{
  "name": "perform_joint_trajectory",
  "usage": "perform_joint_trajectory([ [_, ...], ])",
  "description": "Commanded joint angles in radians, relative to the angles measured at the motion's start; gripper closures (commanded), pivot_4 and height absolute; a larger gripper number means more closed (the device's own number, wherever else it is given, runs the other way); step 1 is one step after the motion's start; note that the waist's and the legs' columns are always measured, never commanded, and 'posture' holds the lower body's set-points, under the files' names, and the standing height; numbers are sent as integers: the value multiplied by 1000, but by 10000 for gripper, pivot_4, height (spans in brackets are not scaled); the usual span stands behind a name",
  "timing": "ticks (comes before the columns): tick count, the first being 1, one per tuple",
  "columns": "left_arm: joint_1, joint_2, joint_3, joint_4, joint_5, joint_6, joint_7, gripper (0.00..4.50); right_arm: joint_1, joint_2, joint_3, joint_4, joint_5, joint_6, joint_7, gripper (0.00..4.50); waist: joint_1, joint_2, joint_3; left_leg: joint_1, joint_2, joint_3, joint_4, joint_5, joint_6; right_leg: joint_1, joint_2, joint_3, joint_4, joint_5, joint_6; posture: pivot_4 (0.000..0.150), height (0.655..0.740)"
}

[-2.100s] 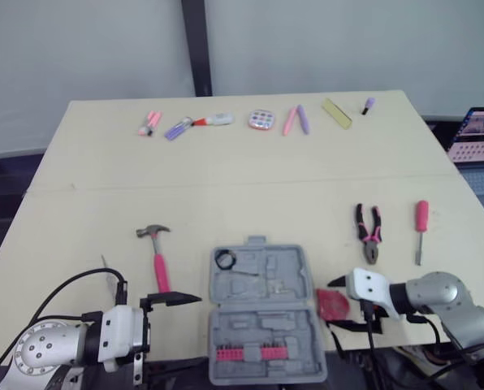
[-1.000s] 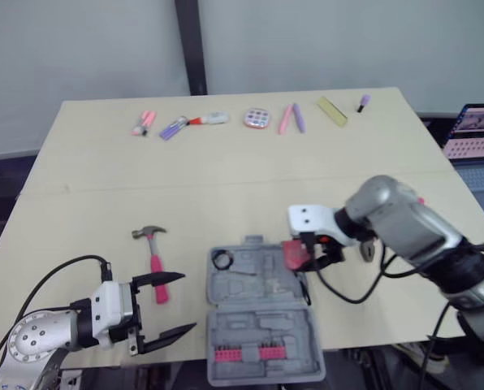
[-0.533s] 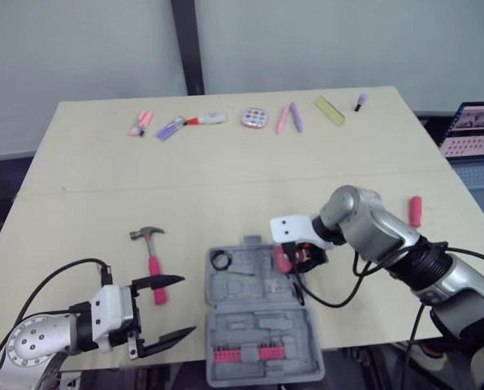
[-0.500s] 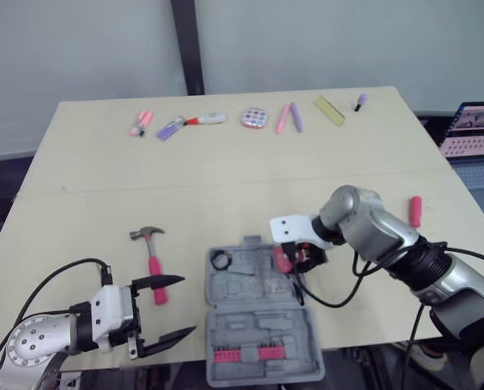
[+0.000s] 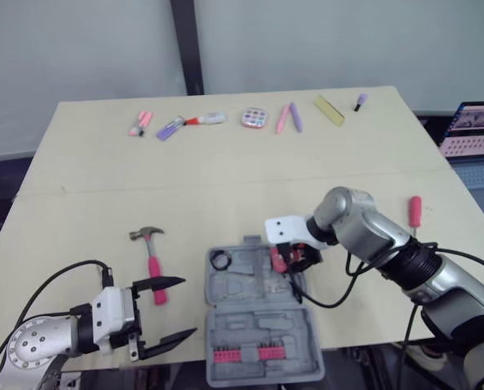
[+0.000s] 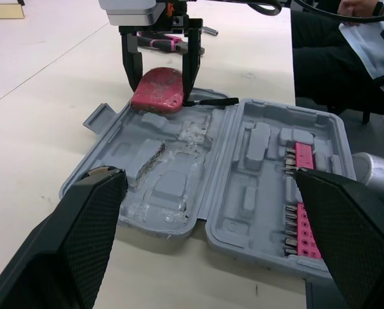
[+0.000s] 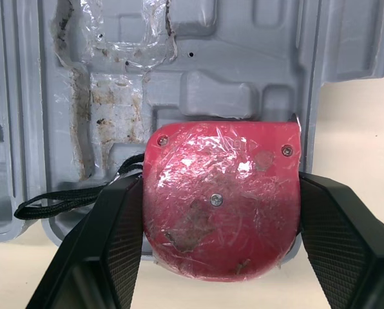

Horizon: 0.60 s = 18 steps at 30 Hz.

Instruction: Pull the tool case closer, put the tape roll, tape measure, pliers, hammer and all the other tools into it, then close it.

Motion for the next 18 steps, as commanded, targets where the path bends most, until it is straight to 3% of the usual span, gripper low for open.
perform_joint_trajectory([
  [1, 11, 0, -2, -34, 5, -12, 2, 0, -6, 2, -17, -18, -9, -19, 4, 4912, 0, 0, 0, 0, 0, 0, 0, 0, 0, 0, 0, 0, 0, 0, 0, 1500, 7400],
  [2, 10, 0, -3, -33, 5, -13, 2, 0, -5, 4, -19, -18, -10, -22, 2, 940, 0, 0, 0, 0, 0, 0, 0, 0, 0, 0, 0, 0, 0, 0, 0, 1500, 7400],
  [3, 9, 0, -3, -32, 5, -14, 1, 0, -5, 7, -22, -18, -12, -23, -3, 410, 0, 0, 0, 0, 0, 0, 0, 0, 0, 0, 0, 0, 0, 0, 0, 1500, 7400],
  [11, 2, 1, -13, -26, 8, -17, -2, 0, -12, 5, -54, -62, 4, 18, 0, 410, 0, 0, 0, 0, 0, 0, 0, 0, 0, 0, 0, 0, 0, 0, 0, 1500, 7400],
  [18, -24, -2, -27, -12, 14, -18, 0, 0, 97, -59, -295, -118, 188, 8, -9, 410, 6, 0, 0, 0, 0, -1, 0, 0, 0, 1, 0, -1, 0, 0, 0, 1500, 7400],
])
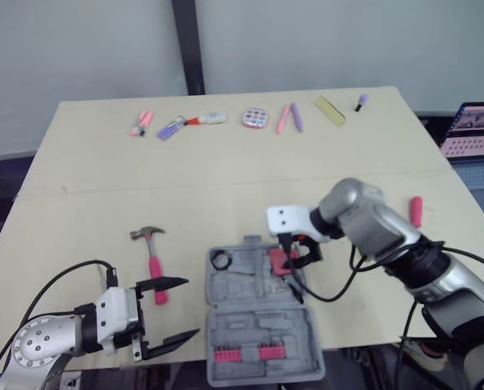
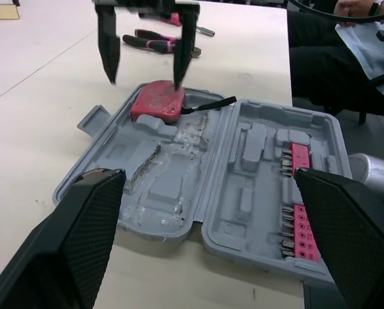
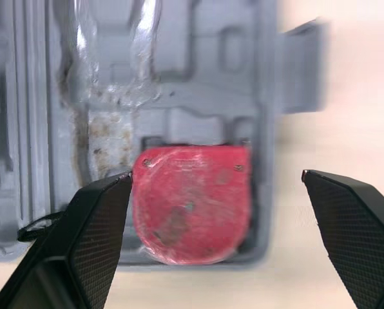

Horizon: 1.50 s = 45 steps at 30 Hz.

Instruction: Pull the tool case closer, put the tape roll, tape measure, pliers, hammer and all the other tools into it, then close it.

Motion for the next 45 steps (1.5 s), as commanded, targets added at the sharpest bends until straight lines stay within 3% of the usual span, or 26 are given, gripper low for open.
perform_joint_trajectory([
  [1, -3, -2, -5, -13, 4, -18, -1, 0, 71, -30, -107, -29, 92, -39, 0, 410, -2, 0, 0, 0, 0, 0, 0, 0, 0, 0, 0, 0, -1, 0, 0, 1500, 7400],
  [2, -5, -1, -5, -10, 5, -19, -2, 0, 90, -40, -124, -25, 107, -47, 4, 410, -3, 0, 0, 0, 0, 0, 0, 0, 0, 0, 0, 0, -1, 0, 0, 1500, 7400],
  [6, -19, 5, -8, 0, 4, -20, -13, 0, 234, 9, -313, -30, 292, -101, -16, 11475, -3, 0, 0, 0, 0, 1, 0, 0, 0, 0, 0, 0, 0, 0, 0, 1500, 7400],
  [8, -25, 7, -8, 3, 5, -19, -17, 0, 260, 10, -323, -21, 299, -115, -30, 22126, -4, 0, 0, 1, 0, 1, 0, 0, 0, 0, 0, 0, 0, 0, 0, 1500, 7400],
  [25, -15, 20, 14, -6, 3, -10, -26, 0, 395, 75, -345, 153, 328, -342, -106, 22126, -4, 0, 0, 1, 0, 1, 0, 0, 0, 1, 0, 0, 0, 0, 0, 1500, 7400],
  [45, -14, 35, 26, -7, -3, -3, -24, 0, 445, 141, -306, 344, 235, -517, -185, 22126, -4, -1, 0, 3, 0, 1, 0, 0, 0, 2, 0, 0, 0, 0, 0, 1500, 7400],
])
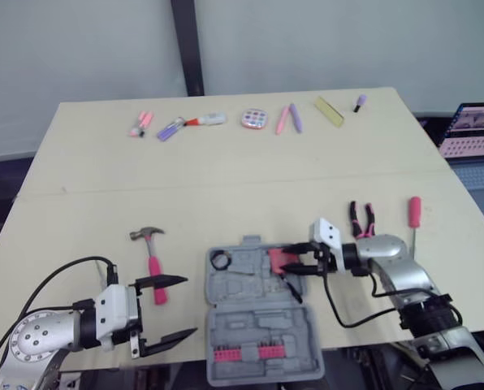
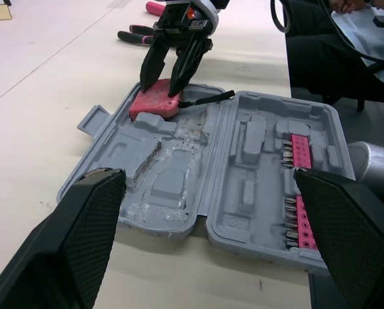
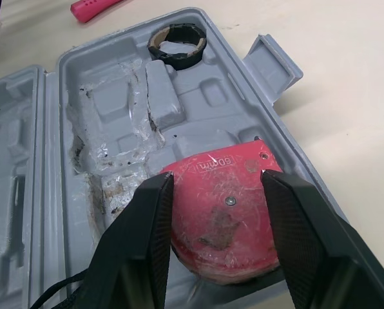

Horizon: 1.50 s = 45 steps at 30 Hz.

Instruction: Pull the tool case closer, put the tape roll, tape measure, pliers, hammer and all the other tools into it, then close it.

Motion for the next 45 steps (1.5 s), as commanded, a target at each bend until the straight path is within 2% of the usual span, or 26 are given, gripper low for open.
perform_joint_trajectory([
  [1, 1, 7, 14, -14, -8, -6, -2, 0, 20, 4, 27, 40, -45, -20, -32, 22126, 0, 0, 0, 0, 0, 0, 0, 0, 0, 0, 0, 0, 0, 0, 0, 1500, 7400],
  [20, -25, 3, -5, 4, -5, -11, -21, 0, 69, 1, 55, 96, -70, -86, -63, 22126, 2, -5, -3, 4, 0, 0, 0, 0, 0, 4, 0, 0, 0, 0, 0, 1500, 7400],
  [27, -38, -9, -33, 20, 1, -16, -20, 0, 110, -3, 46, 32, -60, -79, -93, 22126, 4, -5, -3, 14, 0, 0, -5, -1, 0, 14, 0, 0, -6, 0, 0, 1500, 7400],
  [32, -69, -29, -45, 26, -24, 16, -1, 0, 106, -5, -18, -136, -3, -21, -147, 22126, 2, -4, -2, 14, 0, 0, -5, -1, 0, 15, 0, 0, -6, 0, 0, 1500, 7400],
  [37, -85, -33, -43, 34, -54, 63, 4, 0, 134, -36, -125, -394, 105, 123, -197, 22126, 3, 1, 1, 12, 0, 0, -6, -1, 0, 12, 0, 0, -6, 0, 0, 1500, 7400],
  [45, -95, -51, -26, 63, -86, 128, 32, 0, 359, -156, -250, -625, 198, 241, -214, 22126, 17, 0, 1, 12, 0, 0, -6, -1, 0, 13, 0, 0, -8, 0, 0, 1500, 7400],
])
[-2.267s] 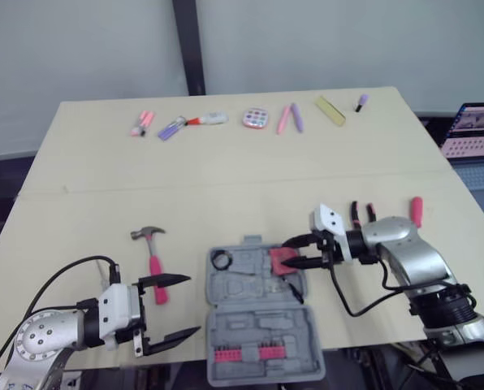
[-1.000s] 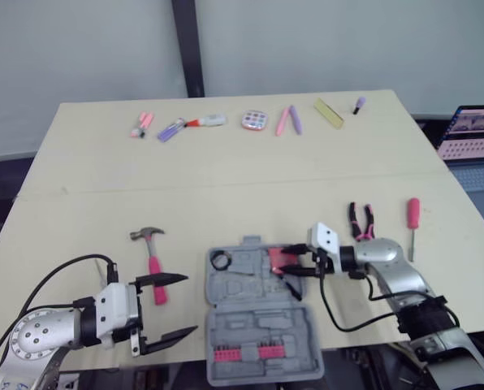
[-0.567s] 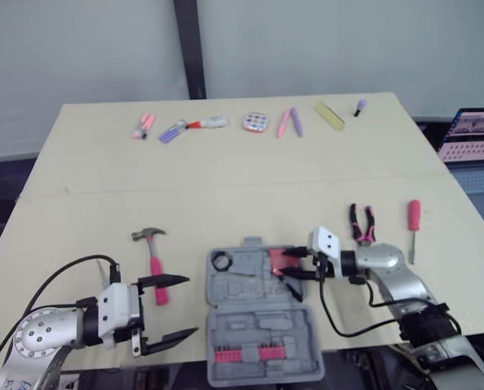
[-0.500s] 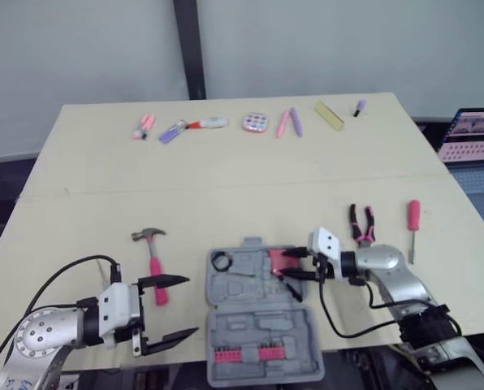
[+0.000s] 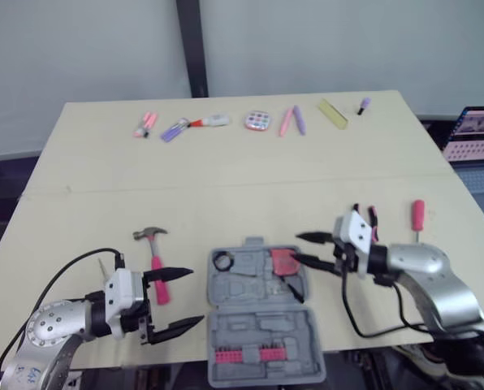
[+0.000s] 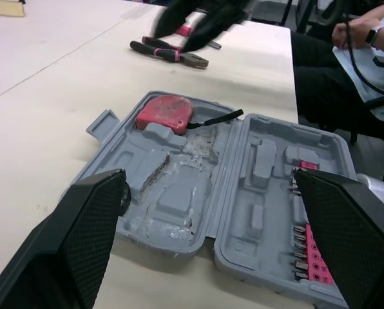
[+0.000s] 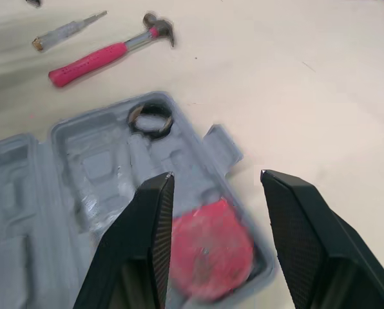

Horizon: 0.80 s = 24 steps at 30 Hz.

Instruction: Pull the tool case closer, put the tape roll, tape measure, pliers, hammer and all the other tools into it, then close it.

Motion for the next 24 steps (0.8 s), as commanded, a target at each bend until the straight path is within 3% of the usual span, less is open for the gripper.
perform_joint_trajectory([
  [1, -5, -16, 18, 8, -21, 4, 13, 0, 62, -27, -67, -89, 63, 41, -7, 22126, 1, 0, 0, 0, 0, 0, 0, 0, 0, 0, 0, 0, 0, 0, 0, 1500, 7400],
  [10, -2, -20, 27, 28, -18, 17, 12, 0, 283, -74, -218, -210, 144, 144, -59, 22126, 10, 0, 0, 1, 0, 0, 0, 0, 0, 0, 0, 1, 0, 0, 0, 1500, 7400],
  [13, 0, -22, 34, 36, -14, 25, 27, 0, 318, -68, -238, -233, 161, 166, -79, 14132, 10, 0, 0, 0, 0, 0, 0, 0, 0, 0, 0, 1, -1, 0, 0, 1500, 7400],
  [16, 3, -29, 36, 42, -8, 26, 43, 0, 334, -64, -240, -238, 164, 168, -94, 815, 10, 0, 0, 1, 0, 0, 0, 0, 0, 0, 0, 1, -3, 0, 0, 1500, 7400],
  [24, 20, -36, 44, 41, 6, 9, 55, 0, 346, -69, -245, -237, 175, 164, -105, 815, 10, 0, 0, 1, 0, 0, 0, 0, 0, 0, 0, 1, -3, 0, 0, 1500, 7400],
])
